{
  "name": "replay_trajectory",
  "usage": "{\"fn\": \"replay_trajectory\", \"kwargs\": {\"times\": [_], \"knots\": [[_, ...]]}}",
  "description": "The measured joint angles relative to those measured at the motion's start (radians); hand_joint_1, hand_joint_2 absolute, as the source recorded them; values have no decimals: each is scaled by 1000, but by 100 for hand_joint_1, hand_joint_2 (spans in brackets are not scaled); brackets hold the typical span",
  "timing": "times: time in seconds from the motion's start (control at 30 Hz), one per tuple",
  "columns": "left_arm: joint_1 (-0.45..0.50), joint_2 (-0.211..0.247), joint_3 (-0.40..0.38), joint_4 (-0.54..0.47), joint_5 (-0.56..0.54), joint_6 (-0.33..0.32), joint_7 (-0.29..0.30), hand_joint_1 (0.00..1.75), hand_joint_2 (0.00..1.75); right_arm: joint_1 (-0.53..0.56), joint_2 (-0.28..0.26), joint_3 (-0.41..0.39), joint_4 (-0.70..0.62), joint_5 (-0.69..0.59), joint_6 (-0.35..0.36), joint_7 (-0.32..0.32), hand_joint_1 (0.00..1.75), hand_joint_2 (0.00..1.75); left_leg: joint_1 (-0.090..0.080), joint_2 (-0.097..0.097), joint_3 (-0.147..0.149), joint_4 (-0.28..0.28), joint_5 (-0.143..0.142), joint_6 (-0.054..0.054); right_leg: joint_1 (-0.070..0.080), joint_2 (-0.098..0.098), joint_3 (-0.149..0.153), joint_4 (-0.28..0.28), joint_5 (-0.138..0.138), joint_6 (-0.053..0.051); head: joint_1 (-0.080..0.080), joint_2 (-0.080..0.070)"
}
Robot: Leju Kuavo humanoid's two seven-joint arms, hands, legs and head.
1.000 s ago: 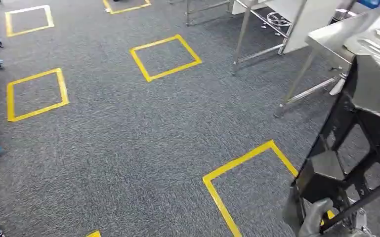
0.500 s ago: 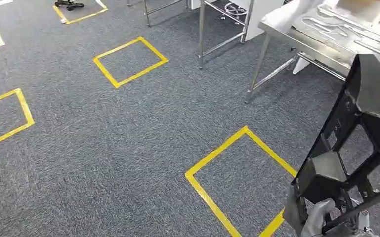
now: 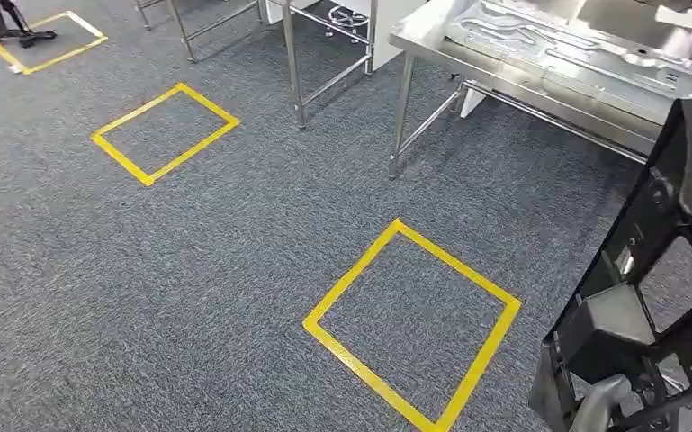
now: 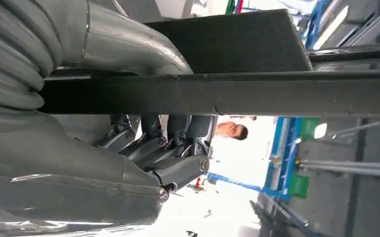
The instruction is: Take the parts from the cabinet and place them on the table.
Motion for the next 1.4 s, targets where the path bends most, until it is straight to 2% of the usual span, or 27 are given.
{"fn": "replay_trajectory", "kwargs": {"times": [0.03,0.07,0.13,0.17,0.23,0.27,0.3,0.33,0.47,0.53,0.57,0.63,0.67,0.7,0.73,0.8,0.83,0.87,0.97,1.03,1.13,1.17,1.2,1.27,1.33,1.37,1.4], "knots": [[2,0,0,3,0,0,-2,0,0,-2,-1,-1,-5,0,6,-1,175,175,0,12,0,-5,4,9,2,-56,-22,48,-40,2,9,0],[7,1,0,7,-1,-3,-3,0,0,-3,-3,-1,-8,0,14,-1,175,175,-1,29,-2,-6,4,10,2,-85,-57,122,-85,8,10,0],[11,1,0,14,-3,-3,-2,0,0,-1,-4,-4,-8,0,23,0,175,175,-3,61,-3,-4,2,10,-5,-100,-120,260,-142,17,10,0],[11,1,0,16,-5,-3,-2,0,0,0,-4,-7,-8,0,31,0,175,175,-3,78,-3,-4,1,9,-7,-103,-127,277,-136,21,10,0],[10,1,-1,20,-8,-3,-2,0,0,0,-4,-13,-10,0,39,0,175,175,-2,104,-1,-3,-4,3,-14,-116,-71,178,-72,26,10,0],[10,1,-2,22,-8,-3,-2,0,0,0,-4,-16,-13,-2,44,0,175,175,-2,117,2,-1,-8,-1,-16,-136,-14,79,-30,27,10,0],[9,1,-2,23,-8,-5,-2,0,0,-1,-4,-18,-16,-2,51,0,175,175,-3,129,8,5,-14,-9,-15,-187,43,-19,-6,25,10,0],[11,2,-2,23,-8,-6,-2,0,0,-3,-4,-19,-17,-2,53,0,175,175,-10,137,7,8,-22,-17,-8,-197,42,-22,-12,18,9,0],[4,2,-8,23,-8,-14,-3,0,0,2,-4,-27,-20,7,68,0,175,175,-7,177,31,3,-27,-40,-6,-145,38,-28,-8,-12,9,0],[5,2,-9,23,-8,-15,-4,0,0,1,-4,-28,-26,10,70,0,175,175,1,71,6,61,-76,-48,-13,-125,40,-33,-1,-27,5,0],[7,2,-10,23,-8,-16,-4,0,0,-1,-4,-29,-26,10,70,0,175,175,3,45,-26,133,-118,-48,-13,-112,39,-33,-1,-29,3,0],[15,2,-10,23,-6,-24,-4,0,0,1,-4,-29,-26,25,61,0,175,175,3,33,-107,297,-183,-51,-7,-93,38,-32,-5,-36,2,0],[17,2,-10,23,-4,-31,-5,0,0,2,-3,-29,-26,42,51,0,175,175,3,33,-130,337,-182,-49,-5,-80,39,-31,-6,-38,2,0],[19,2,-10,23,-4,-40,-6,0,0,5,1,-31,-24,69,36,0,175,175,3,33,-131,322,-150,-46,-3,-68,44,-31,-12,-39,2,0],[20,2,-10,23,-4,-46,-8,0,0,7,5,-34,-23,85,29,0,175,175,2,32,-109,261,-102,-41,-1,-60,49,-29,-16,-37,2,0],[19,3,-10,23,-4,-51,-10,0,0,11,11,-37,-23,93,25,0,175,175,0,26,-35,86,-8,-27,1,-51,62,-26,-25,-33,2,0],[18,6,-10,23,-4,-51,-10,0,0,13,14,-38,-23,93,24,0,175,175,-5,10,-15,46,-20,-15,0,-50,63,-25,-30,-29,3,0],[15,6,-10,23,-5,-52,-11,0,0,12,16,-39,-23,92,24,1,175,175,-8,10,-14,25,-25,-16,5,-44,60,-20,-35,-19,3,0],[19,5,-10,23,-8,-52,-10,0,0,15,21,-46,-23,85,32,0,175,175,-12,15,-6,14,-27,-1,0,-45,65,-13,-22,3,2,0],[20,4,-10,23,-8,-52,-8,0,0,15,22,-50,-24,86,34,0,175,175,-6,20,19,5,-27,9,-2,-82,54,23,-40,15,5,0],[22,4,-10,23,-8,-51,-8,0,0,14,23,-52,-25,96,35,1,175,175,-8,30,31,5,-41,13,-5,-99,-69,211,-117,28,6,0],[25,4,-10,23,-8,-51,-7,0,0,14,24,-53,-24,103,35,1,175,175,-8,33,39,5,-49,13,-6,-100,-110,260,-125,29,5,0],[27,4,-10,23,-8,-51,-5,0,0,14,24,-54,-23,106,35,1,175,175,-7,35,50,4,-58,11,-7,-101,-126,259,-110,26,6,0],[28,3,-10,23,-9,-50,-2,0,0,14,25,-55,-23,113,34,1,175,175,-5,36,79,4,-81,6,-8,-108,-102,153,-41,18,6,0],[30,2,-10,23,-9,-50,-1,0,0,14,26,-55,-23,117,32,0,175,175,-5,41,101,3,-107,-1,-7,-125,-67,24,66,9,7,0],[28,2,-10,23,-10,-50,0,0,0,12,26,-55,-20,117,31,3,175,175,-8,41,111,3,-114,-10,4,-131,-77,23,36,7,4,0],[27,3,-10,23,-11,-50,2,0,0,13,27,-55,-21,120,27,2,175,175,-8,42,110,-7,-122,-20,9,-128,-71,27,33,-8,5,0]]}}
